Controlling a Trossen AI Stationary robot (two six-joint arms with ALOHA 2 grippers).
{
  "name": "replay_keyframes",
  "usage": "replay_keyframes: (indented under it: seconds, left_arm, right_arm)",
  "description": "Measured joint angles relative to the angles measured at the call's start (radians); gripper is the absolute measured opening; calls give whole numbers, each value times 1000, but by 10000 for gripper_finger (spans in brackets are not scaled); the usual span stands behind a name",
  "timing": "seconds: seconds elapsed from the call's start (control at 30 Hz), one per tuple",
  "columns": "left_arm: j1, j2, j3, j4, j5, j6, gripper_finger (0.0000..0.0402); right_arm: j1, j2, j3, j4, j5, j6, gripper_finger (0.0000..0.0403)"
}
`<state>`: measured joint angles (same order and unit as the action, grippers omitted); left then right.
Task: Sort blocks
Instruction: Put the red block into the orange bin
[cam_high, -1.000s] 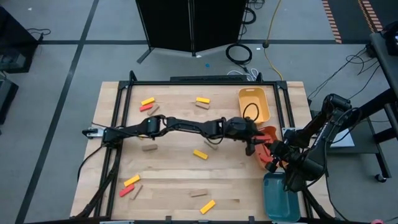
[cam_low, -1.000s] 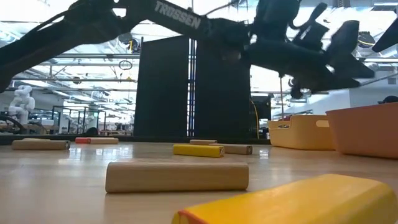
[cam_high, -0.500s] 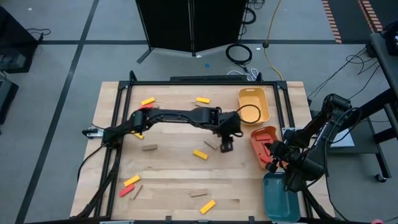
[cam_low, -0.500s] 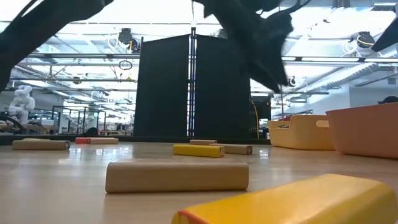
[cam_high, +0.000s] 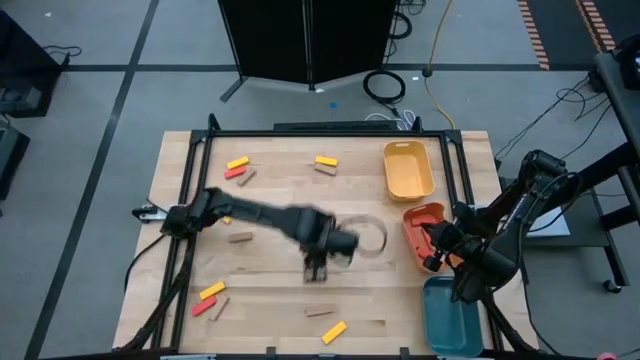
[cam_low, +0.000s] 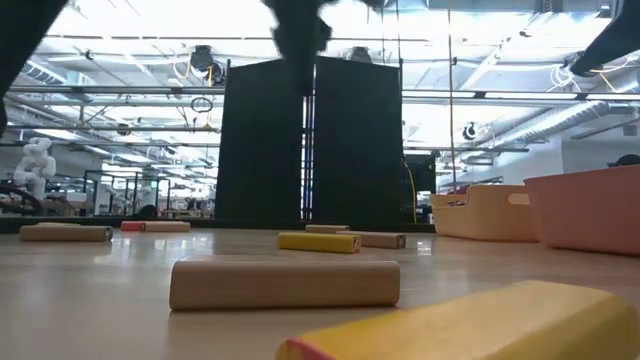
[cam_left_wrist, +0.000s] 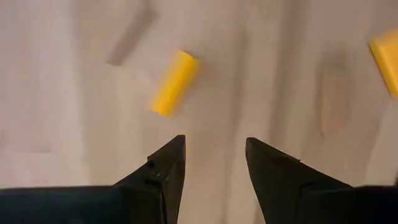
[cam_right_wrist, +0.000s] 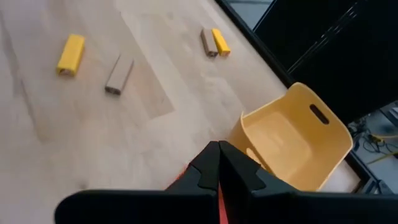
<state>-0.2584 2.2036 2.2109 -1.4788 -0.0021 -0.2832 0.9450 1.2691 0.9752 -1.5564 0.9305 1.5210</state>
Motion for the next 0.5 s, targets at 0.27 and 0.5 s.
replay_keyframes:
  seconds: [0.27,0.5]
  left_arm:
    - [-248,1,-75,-3,72,-113,164]
    - [-436,3,-83,-38,51,-321,163]
  right_arm:
    - [-49,-2,0,22,12,-23,0]
    - [-82,-2,0,64,10,-25,0]
